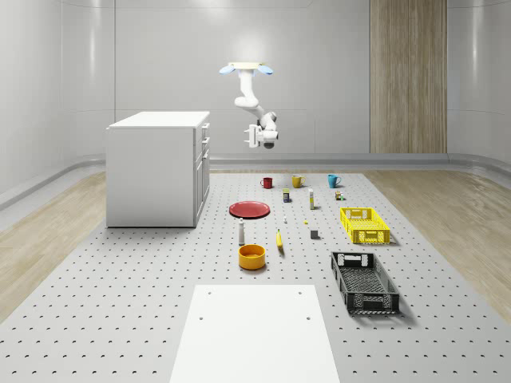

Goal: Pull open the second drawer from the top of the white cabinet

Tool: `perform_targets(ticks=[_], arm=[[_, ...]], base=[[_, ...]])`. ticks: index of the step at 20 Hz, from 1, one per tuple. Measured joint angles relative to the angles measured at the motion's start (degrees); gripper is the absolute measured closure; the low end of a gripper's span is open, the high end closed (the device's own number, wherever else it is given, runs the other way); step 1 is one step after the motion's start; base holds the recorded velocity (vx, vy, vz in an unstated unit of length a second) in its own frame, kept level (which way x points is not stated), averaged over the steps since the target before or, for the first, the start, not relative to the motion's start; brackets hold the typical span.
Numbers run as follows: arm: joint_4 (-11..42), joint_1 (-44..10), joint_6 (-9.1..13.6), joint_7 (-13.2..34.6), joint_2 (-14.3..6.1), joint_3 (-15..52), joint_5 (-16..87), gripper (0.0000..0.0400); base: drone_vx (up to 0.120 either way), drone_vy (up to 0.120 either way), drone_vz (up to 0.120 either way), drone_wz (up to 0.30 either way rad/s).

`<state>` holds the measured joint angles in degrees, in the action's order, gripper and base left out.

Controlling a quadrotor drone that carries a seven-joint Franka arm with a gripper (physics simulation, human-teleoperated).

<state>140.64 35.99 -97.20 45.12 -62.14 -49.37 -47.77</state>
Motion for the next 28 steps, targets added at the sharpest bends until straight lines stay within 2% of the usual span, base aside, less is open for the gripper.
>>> perform_targets(ticks=[28], arm=[[0.4, 3.1, -2.9, 2.3, -3.4, -0.9, 2.8, 0.0100]], base=[[0.120, -0.120, 0.000, 0.000]])
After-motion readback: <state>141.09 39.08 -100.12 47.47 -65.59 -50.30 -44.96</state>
